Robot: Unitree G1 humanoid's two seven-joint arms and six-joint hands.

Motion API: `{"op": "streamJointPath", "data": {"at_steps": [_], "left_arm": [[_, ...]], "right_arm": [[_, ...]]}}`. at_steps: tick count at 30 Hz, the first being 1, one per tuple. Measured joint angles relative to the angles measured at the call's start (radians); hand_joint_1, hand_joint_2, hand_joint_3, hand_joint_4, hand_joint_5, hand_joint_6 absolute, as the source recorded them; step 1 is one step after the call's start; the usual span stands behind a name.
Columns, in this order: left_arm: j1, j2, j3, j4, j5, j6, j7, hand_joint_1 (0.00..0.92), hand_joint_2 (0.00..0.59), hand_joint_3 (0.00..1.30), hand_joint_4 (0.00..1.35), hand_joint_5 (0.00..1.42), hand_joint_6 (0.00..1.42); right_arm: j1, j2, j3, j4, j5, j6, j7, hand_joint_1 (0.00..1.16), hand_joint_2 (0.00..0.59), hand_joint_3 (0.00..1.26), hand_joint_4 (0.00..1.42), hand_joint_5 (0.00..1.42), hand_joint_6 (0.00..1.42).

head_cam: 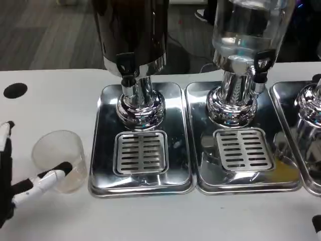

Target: Grasp the cup under the faucet to collect the drink, then remove the cup.

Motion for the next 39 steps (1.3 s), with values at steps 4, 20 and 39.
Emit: {"op": "streamJointPath", "data": {"at_steps": [4,20,39], "left_arm": [[-0.022,0.0,-0.03,0.01,0.03,0.014,0.002,0.173,0.039,0.05,0.06,0.36,0.52],[-0.088,0.003,-0.085,0.083,0.023,0.046,0.004,0.202,0.06,0.15,0.14,0.41,0.58],[-0.18,0.006,-0.16,0.17,0.022,0.053,0.011,0.296,0.076,0.23,0.26,0.49,0.63]], "right_arm": [[0.002,-0.004,-0.01,0.004,0.007,-0.015,0.006,0.45,0.379,0.22,0.07,0.0,0.0],[0.0,-0.01,-0.016,0.044,0.047,-0.051,0.048,0.45,0.379,0.22,0.07,0.0,0.0],[-0.015,-0.01,-0.018,0.074,0.094,-0.073,0.074,0.45,0.379,0.2,0.06,0.01,0.0]]}}
